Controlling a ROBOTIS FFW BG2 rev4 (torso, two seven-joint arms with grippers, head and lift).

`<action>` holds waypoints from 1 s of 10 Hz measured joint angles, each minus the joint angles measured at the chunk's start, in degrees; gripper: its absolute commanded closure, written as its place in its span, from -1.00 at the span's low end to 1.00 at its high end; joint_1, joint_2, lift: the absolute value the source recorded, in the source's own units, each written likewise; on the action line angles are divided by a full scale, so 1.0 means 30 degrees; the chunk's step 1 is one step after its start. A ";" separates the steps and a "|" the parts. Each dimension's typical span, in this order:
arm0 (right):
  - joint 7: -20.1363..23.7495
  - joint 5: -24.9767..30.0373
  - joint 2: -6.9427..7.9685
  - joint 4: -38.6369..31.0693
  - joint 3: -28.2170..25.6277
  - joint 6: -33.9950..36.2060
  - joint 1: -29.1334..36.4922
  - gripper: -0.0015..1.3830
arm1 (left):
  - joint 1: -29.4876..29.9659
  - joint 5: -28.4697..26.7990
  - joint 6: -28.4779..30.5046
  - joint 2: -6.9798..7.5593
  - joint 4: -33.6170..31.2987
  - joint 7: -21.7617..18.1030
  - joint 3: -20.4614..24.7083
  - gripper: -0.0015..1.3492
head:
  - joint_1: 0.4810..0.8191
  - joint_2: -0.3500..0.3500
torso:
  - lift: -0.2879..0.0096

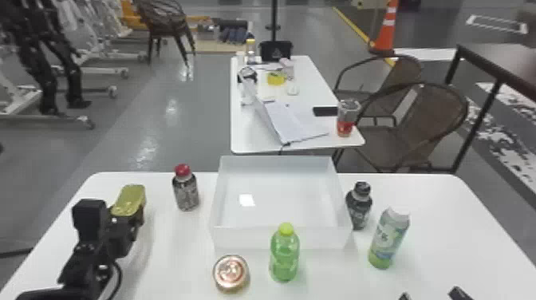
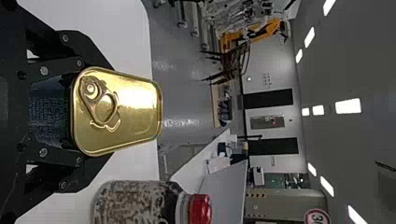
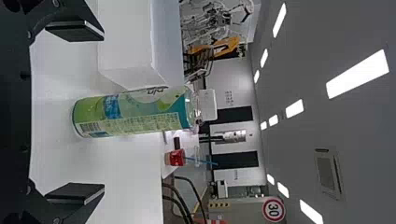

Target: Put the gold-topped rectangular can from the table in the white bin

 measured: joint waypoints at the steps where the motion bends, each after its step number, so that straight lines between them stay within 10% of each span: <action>1: 0.0008 0.0008 0.0000 0.0037 0.0000 0.0000 0.0002 -0.78 | 0.1110 0.0042 0.0149 -0.0580 -0.2104 -0.0053 -0.0176 0.40 | -0.60 0.00 | 0.26; 7: 0.0022 0.0066 0.0000 0.0277 0.0040 0.0000 -0.0259 -0.78 | 0.4189 0.2972 0.1007 -0.0620 -0.8108 -0.0193 -0.4951 0.40 | -0.60 0.00 | 0.26; 10: 0.0031 0.0170 0.0000 0.0416 0.0070 -0.0001 -0.0415 -0.78 | 0.2079 0.4253 0.1888 -0.0302 -0.6653 -0.3383 -0.6342 0.40 | -0.60 0.00 | 0.26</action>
